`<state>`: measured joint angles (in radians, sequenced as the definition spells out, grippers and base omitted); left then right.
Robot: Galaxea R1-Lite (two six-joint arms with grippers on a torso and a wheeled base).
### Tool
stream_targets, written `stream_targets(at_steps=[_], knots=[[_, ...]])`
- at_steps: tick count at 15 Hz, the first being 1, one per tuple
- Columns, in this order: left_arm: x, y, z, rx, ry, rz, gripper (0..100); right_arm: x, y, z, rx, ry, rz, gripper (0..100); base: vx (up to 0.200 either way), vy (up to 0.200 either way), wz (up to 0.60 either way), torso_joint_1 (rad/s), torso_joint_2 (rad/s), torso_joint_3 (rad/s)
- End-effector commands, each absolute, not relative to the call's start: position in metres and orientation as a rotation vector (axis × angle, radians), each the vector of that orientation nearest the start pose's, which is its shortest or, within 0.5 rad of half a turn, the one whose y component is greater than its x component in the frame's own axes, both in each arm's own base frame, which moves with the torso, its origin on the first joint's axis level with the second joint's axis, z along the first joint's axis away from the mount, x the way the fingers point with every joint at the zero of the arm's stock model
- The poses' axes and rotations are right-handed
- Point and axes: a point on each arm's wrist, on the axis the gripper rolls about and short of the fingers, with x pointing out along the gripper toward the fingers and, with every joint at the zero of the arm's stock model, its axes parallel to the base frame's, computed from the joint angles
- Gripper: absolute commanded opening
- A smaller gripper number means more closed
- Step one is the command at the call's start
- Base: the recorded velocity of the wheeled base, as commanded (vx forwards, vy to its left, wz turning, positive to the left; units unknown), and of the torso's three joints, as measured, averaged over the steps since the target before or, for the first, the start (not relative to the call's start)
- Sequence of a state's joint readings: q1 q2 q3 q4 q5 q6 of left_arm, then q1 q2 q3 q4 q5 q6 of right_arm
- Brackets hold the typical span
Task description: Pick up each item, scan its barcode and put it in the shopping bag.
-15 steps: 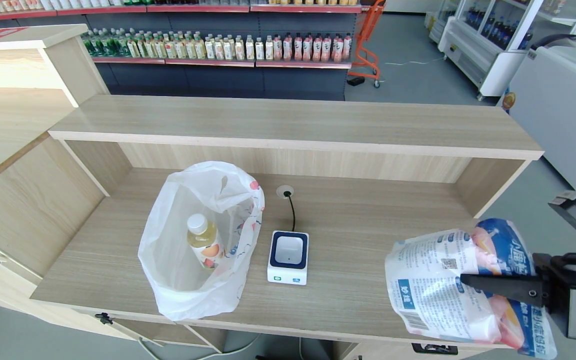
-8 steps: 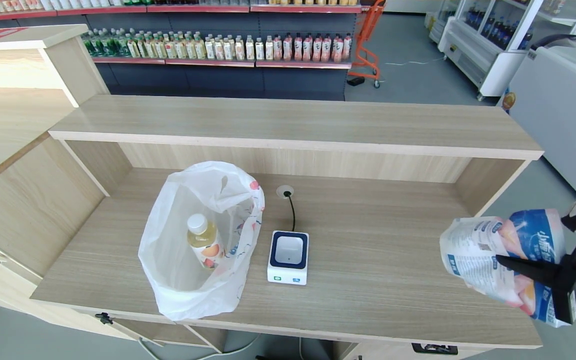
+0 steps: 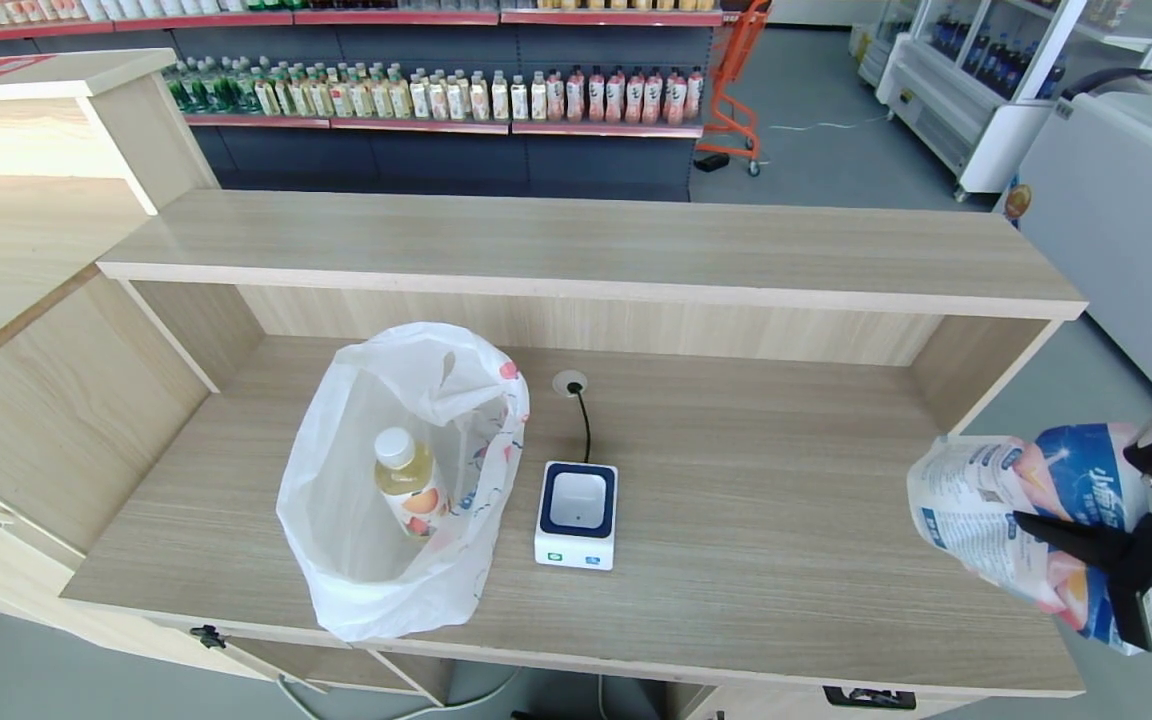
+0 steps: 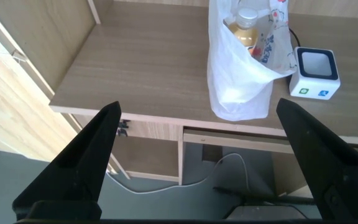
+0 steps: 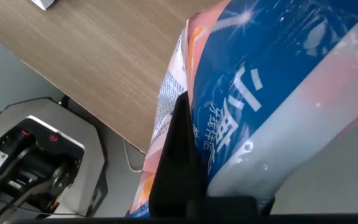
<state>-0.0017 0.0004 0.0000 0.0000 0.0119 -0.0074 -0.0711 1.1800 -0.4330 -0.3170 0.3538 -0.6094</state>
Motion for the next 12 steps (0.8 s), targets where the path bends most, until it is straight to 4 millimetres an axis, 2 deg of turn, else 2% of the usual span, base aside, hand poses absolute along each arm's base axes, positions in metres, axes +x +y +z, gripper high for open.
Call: stream_targets(at_steps=[1,2,9,12], knots=[[-0.023,0.000,0.075,-0.006,0.000,0.012,100,0.153,-0.003,0.172,-0.503,0.312,0.398,0,0.000,0.000,0.00,0.000,0.00,0.000],[-0.023,0.000,0.075,-0.011,0.000,0.011,100,0.152,-0.003,0.172,-0.495,0.311,0.396,0,0.000,0.000,0.00,0.000,0.00,0.000],[-0.023,0.000,0.075,-0.012,0.000,0.011,100,0.151,-0.001,0.167,-0.435,0.308,0.492,0,0.000,0.200,0.00,0.004,0.00,0.006],[-0.023,0.000,0.075,-0.011,0.000,0.011,100,0.163,-0.001,0.169,-0.431,0.319,0.500,0,0.000,0.200,0.00,-0.004,0.00,0.002]])
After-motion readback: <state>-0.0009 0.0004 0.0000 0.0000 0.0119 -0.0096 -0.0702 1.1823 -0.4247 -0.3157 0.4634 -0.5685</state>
